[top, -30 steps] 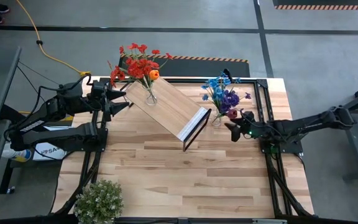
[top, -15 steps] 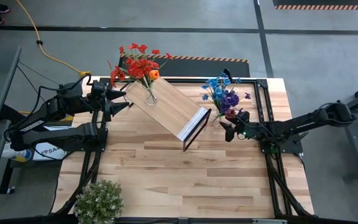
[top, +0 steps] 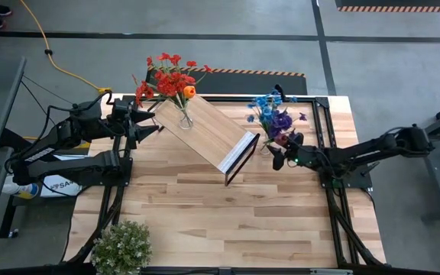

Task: Pick and place flowers into a vace then onto a shelf
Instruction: Put the transparent vase on the shelf

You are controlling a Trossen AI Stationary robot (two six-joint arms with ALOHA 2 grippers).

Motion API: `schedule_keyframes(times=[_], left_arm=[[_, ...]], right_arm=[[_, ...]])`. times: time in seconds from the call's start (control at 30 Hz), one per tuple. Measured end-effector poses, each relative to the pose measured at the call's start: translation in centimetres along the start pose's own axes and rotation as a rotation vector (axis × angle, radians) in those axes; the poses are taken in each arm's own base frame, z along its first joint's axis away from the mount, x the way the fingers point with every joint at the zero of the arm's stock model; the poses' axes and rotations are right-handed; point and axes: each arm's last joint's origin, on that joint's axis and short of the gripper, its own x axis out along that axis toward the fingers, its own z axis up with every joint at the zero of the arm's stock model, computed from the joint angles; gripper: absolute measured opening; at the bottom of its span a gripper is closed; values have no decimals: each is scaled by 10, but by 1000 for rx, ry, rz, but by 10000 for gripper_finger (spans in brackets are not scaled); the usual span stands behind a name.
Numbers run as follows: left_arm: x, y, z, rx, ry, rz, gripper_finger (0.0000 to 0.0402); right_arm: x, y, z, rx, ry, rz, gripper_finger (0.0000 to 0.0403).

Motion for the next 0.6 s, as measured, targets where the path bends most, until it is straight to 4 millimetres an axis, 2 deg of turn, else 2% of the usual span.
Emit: schedule_keyframes(times=[0.6], left_arm=[[0,0,0,0,-2,-1,358]], right_arm=[[11,-7,4,-12,-13,-17,216]])
